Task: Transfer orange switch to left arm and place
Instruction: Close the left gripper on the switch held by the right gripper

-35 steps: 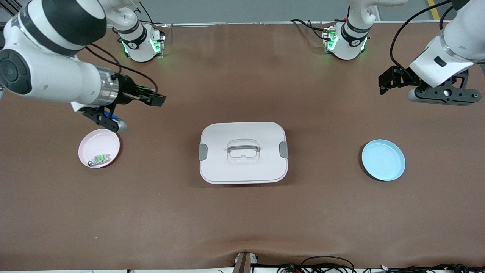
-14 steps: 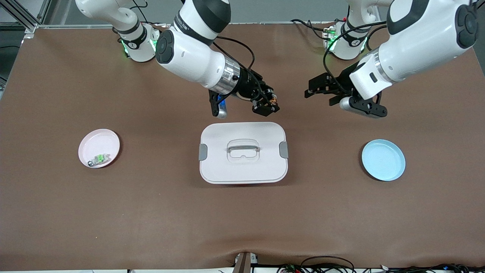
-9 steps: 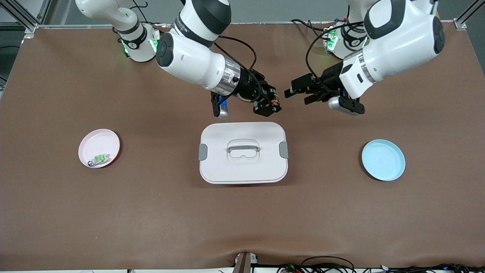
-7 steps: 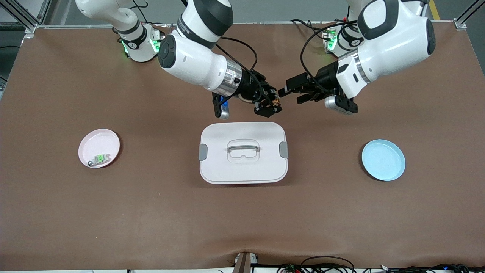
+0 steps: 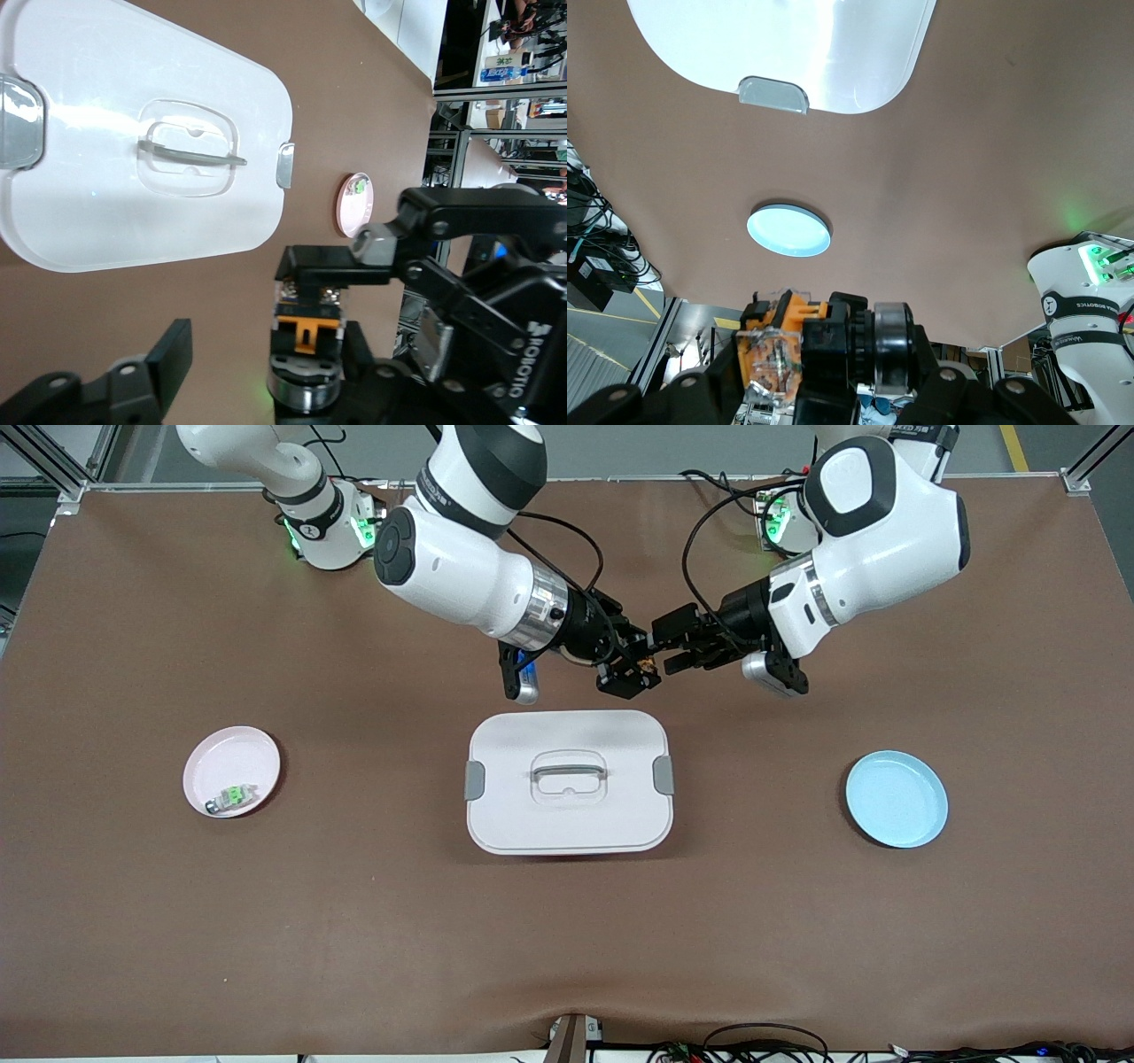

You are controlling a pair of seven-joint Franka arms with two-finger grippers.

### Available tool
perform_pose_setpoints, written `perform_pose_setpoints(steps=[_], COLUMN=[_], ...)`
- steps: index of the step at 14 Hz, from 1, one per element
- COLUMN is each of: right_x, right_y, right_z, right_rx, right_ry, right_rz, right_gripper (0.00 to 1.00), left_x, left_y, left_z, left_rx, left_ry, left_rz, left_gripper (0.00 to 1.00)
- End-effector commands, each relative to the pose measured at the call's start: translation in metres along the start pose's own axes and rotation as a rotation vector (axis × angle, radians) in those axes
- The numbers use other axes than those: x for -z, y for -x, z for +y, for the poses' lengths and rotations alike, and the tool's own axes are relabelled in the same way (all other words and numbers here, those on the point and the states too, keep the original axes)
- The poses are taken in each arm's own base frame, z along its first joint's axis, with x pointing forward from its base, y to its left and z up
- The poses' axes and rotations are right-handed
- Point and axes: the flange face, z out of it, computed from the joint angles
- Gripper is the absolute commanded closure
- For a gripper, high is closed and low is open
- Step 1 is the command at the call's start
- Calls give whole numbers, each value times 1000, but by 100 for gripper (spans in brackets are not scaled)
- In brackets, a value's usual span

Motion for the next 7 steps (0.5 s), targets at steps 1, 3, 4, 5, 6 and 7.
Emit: perform_pose_setpoints(steps=[1,3,4,5,6,7], right_x=[-1,-1,-1,-1,-1,-1], right_y=[6,5,5,6,5,5], right_z=[-2,-2,-2,-2,-2,-2], right_rx=[-2,-1,1,1,-1,0], right_ry=[-7,-6,-6,-7,-6,-6], right_rz=[-15,-14,-14,-15,-14,-13], right_gripper=[73,73,73,73,73,73], left_x=[-6,-10,-13,-18,-25,-27], left_y=[7,9,9,10,12,11], left_z=[1,2,3,3,4,4], left_rx=[-12,-1,6,5,2,4], left_ry=[9,24,32,28,25,24], left_rz=[0,-8,-5,7,11,16], left_gripper=[39,44,47,50,53,62])
